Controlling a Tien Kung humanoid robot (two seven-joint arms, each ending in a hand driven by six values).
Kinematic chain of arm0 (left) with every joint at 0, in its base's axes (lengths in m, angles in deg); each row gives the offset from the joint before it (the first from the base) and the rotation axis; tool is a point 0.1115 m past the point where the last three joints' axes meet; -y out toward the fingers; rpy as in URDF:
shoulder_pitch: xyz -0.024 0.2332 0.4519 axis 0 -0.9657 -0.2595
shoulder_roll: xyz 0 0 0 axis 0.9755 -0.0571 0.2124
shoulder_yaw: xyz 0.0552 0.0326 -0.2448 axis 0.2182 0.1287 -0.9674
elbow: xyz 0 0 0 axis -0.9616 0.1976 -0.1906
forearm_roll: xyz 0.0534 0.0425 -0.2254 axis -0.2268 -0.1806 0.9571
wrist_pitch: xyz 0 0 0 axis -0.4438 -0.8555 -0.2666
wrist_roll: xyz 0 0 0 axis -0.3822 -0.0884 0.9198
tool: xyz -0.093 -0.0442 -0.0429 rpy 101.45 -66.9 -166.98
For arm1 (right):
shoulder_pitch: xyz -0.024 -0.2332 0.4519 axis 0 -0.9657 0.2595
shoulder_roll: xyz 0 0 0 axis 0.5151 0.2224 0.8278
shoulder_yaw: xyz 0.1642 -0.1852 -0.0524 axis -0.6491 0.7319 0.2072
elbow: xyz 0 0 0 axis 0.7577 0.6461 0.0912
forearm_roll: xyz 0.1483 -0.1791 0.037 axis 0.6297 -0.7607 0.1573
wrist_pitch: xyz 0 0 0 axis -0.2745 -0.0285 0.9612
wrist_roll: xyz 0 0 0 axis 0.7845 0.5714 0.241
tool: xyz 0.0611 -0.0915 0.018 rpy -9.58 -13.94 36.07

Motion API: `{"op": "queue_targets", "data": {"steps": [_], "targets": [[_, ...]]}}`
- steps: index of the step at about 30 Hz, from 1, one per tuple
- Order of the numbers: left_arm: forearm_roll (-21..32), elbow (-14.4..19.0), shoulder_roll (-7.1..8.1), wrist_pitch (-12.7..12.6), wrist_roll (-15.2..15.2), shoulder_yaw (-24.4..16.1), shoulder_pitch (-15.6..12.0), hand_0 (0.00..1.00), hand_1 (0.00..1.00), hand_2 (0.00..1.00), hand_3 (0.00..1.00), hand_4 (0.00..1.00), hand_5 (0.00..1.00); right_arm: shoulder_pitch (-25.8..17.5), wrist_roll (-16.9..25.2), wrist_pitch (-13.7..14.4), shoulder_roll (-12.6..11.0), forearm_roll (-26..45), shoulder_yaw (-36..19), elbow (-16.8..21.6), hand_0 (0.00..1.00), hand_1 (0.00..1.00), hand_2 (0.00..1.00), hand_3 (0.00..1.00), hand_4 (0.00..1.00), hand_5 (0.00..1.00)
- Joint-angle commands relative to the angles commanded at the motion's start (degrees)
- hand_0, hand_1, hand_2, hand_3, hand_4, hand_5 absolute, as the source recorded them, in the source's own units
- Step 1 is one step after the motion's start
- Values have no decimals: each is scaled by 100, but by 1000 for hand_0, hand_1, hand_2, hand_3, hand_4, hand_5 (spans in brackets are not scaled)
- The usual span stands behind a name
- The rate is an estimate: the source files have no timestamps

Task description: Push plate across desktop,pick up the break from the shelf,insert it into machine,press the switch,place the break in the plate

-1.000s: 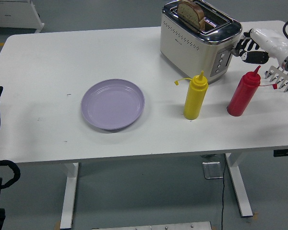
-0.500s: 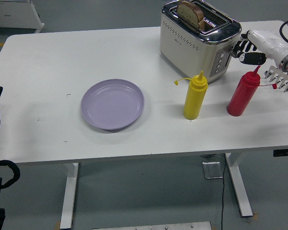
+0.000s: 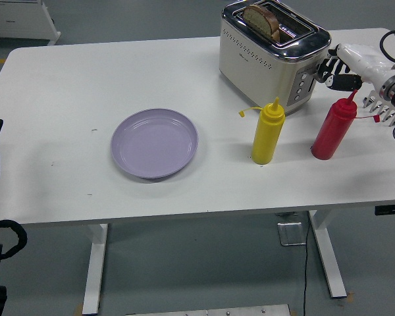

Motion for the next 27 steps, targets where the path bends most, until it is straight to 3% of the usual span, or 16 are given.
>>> {"op": "queue_targets", "data": {"steps": [27], "targets": [[0, -28, -8, -1, -3, -4, -10, 834, 901, 902, 802, 638, 998, -84, -13, 29, 167, 56, 64, -219, 453, 502, 529, 514, 225, 332]]}}
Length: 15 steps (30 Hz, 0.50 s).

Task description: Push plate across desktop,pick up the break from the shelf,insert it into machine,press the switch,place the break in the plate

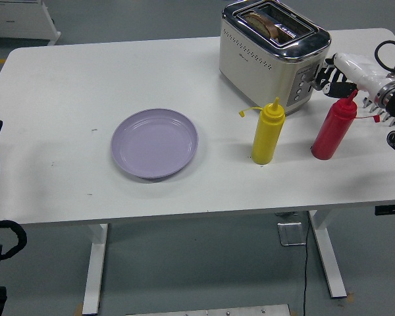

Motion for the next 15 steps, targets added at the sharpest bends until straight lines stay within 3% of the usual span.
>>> {"op": "queue_targets", "data": {"steps": [15], "targets": [[-13, -32, -3, -20, 18, -4, -6, 834, 902, 902, 801, 636, 998, -31, -41, 40, 15, -77, -224, 0, 452, 505, 533, 520, 218, 319]]}}
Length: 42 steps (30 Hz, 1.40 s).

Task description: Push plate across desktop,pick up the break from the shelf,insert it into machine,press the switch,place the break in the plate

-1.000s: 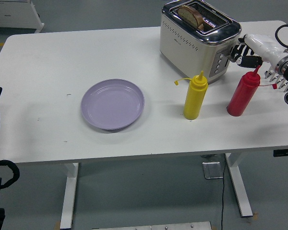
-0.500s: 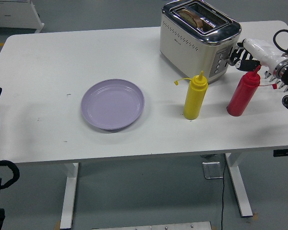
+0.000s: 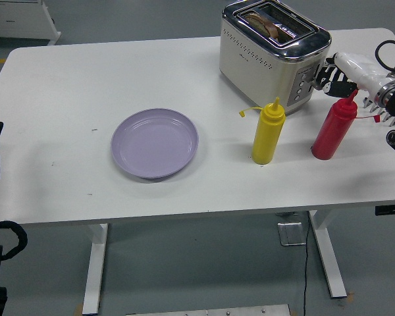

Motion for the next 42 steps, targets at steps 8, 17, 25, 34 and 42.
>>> {"op": "queue_targets", "data": {"steps": [8, 17, 25, 34, 42], "targets": [[1, -33, 1, -20, 5, -13, 9, 833, 902, 902, 801, 636, 998, -10, -6, 39, -111, -16, -282, 121, 457, 508, 535, 525, 221, 313], [6, -64, 0, -36, 6, -15, 16, 833, 900, 901, 802, 636, 998, -30, -112, 276, -222, -23, -755, 249, 544, 582, 622, 602, 302, 281], [8, -67, 3, -45, 3, -19, 14, 832, 900, 901, 803, 634, 998, -75, -226, 738, -195, 297, -999, 173, 691, 717, 788, 837, 560, 340], [10, -75, 0, -45, 3, -6, 19, 831, 899, 901, 796, 631, 998, -19, 17, 1106, -80, 964, -1031, 199, 852, 834, 888, 919, 680, 388], [1, -73, 5, -43, 4, -15, 22, 831, 899, 900, 797, 630, 998, 322, -92, 1106, 175, 1863, -780, 367, 863, 837, 885, 917, 709, 404]]}}
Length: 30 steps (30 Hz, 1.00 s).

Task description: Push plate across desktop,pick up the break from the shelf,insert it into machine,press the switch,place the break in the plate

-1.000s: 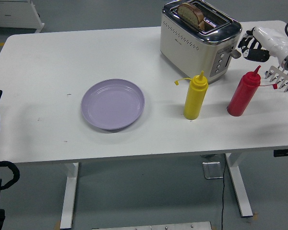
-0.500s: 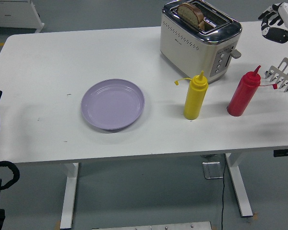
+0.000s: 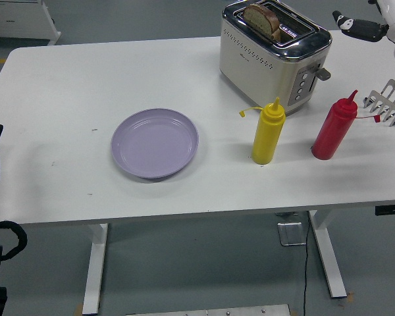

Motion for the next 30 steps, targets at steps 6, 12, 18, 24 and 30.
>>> {"op": "queue_targets", "data": {"steps": [6, 12, 18, 24, 30], "targets": [[-3, 1, 5, 7, 2, 6, -9, 831, 897, 899, 796, 630, 998, 460, -185, -23, 358, 263, 346, -8, 853, 836, 855, 892, 728, 405], [-3, 0, 8, 11, 3, 24, -19, 831, 897, 899, 794, 631, 998, 902, -407, -48, 802, 113, 605, -272, 844, 829, 836, 878, 736, 400], [0, -1, 19, 7, -13, 34, -39, 831, 898, 899, 793, 630, 998, 1336, -852, -322, 1226, -87, 776, -739, 825, 820, 811, 870, 748, 400], [3, 6, 28, 9, -15, 46, -46, 831, 897, 899, 792, 630, 998, 1652, -1222, -582, 1523, -193, 955, -1170, 821, 802, 793, 854, 751, 404], [18, 17, 32, 16, 3, 57, -48, 831, 896, 899, 792, 629, 998, 1913, -1512, -757, 1821, -444, 1132, -1626, 817, 796, 791, 850, 748, 415]]}}
